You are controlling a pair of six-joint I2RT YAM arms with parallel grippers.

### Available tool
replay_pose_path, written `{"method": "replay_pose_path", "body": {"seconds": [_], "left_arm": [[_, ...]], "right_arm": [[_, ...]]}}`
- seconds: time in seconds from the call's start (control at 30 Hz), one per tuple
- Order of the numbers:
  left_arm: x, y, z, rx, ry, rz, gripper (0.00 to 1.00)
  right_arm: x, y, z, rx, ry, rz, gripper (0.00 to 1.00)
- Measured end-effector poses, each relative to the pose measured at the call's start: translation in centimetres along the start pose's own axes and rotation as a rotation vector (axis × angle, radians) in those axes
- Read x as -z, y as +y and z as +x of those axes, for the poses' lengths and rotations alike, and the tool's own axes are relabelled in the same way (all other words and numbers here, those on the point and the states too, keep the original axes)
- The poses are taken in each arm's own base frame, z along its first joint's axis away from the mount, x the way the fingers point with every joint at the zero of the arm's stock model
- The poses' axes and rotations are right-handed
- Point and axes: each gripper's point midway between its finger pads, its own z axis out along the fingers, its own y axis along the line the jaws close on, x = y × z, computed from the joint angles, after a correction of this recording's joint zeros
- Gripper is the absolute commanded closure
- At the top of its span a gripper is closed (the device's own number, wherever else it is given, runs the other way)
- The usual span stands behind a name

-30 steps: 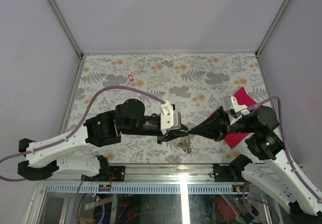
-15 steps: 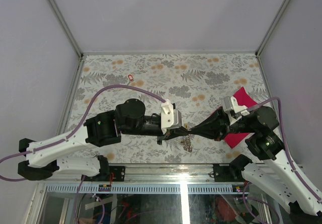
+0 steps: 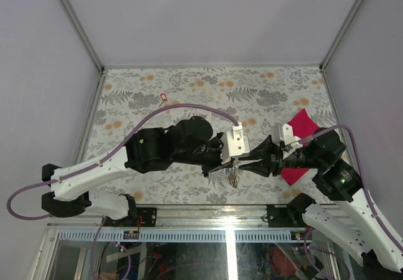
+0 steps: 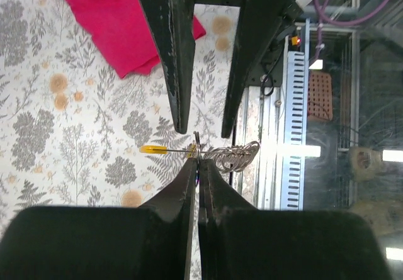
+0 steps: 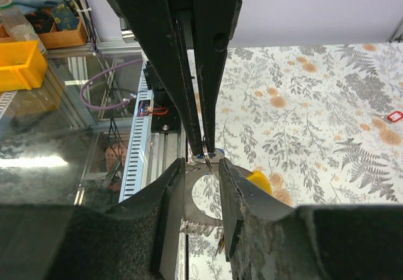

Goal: Put the keys on the keyring

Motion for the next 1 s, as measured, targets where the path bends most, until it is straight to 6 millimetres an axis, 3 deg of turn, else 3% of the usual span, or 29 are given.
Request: {"method": "replay_pose_path", "body": {"seconds": [0.33, 0.7, 1.0], "left_arm": [[-0.6, 0.7, 2.2, -0.014, 0.2, -0.008, 1.0], [-0.4, 0.7, 2.3, -0.031, 0.234, -0.004, 1.0], [-0.6, 0.7, 2.2, -0.033, 0.243, -0.003, 1.0]], "right_arm": [[-0.3, -0.6, 1.8, -0.019, 0.043, 0.002, 0.65], [-1.3, -1.3, 3.4, -0.064, 0.045, -0.011, 0.66], [-1.7, -1.3, 2.9, -0.069, 0.022, -0.043, 0.73]]}}
